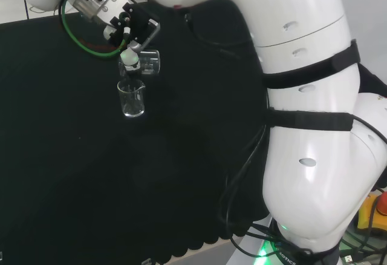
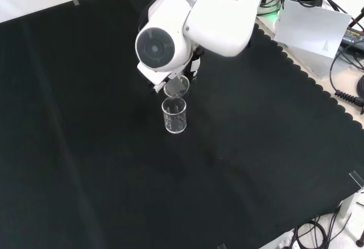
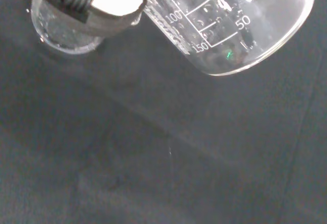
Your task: Pour the water from the handheld beaker into the one on the table.
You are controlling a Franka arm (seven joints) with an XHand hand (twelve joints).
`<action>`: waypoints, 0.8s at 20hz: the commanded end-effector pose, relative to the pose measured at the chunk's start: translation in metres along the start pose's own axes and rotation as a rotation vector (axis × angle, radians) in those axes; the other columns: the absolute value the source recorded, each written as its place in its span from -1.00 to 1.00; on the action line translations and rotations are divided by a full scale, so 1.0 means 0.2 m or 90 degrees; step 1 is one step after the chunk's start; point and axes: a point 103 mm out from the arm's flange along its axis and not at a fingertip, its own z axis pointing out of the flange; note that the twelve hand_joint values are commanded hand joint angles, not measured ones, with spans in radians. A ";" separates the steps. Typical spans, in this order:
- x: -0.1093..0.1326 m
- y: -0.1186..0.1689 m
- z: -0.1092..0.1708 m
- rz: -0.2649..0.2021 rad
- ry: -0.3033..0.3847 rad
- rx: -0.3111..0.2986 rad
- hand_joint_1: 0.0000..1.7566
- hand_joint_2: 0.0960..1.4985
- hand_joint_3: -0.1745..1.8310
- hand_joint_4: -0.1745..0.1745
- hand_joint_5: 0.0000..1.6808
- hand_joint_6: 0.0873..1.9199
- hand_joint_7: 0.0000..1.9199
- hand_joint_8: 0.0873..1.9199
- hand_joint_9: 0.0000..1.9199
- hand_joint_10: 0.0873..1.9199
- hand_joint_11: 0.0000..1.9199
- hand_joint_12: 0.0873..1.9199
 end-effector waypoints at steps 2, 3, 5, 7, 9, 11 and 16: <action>-0.05 0.02 0.03 -0.032 0.066 -0.043 0.45 0.46 -1.00 -0.46 0.23 -0.13 0.30 -0.27 0.28 -0.01 0.13 -0.21; -0.06 0.02 0.04 -0.034 0.075 -0.048 0.45 0.46 -1.00 -0.46 0.23 -0.13 0.30 -0.27 0.28 -0.01 0.13 -0.21; -0.07 0.03 0.06 -0.037 0.090 -0.061 0.45 0.46 -1.00 -0.46 0.23 -0.13 0.30 -0.27 0.28 -0.01 0.13 -0.21; -0.09 0.04 0.09 -0.040 0.107 -0.074 0.45 0.46 -1.00 -0.47 0.23 -0.13 0.30 -0.27 0.28 -0.01 0.13 -0.21; -0.11 0.04 0.12 -0.041 0.128 -0.093 0.45 0.46 -1.00 -0.47 0.23 -0.13 0.30 -0.27 0.28 -0.01 0.13 -0.21; -0.14 0.05 0.15 -0.043 0.149 -0.111 0.45 0.46 -1.00 -0.48 0.23 -0.13 0.30 -0.27 0.28 -0.01 0.13 -0.21; -0.22 0.06 0.22 -0.049 0.208 -0.158 0.45 0.46 -1.00 -0.48 0.23 -0.13 0.30 -0.27 0.28 -0.01 0.13 -0.21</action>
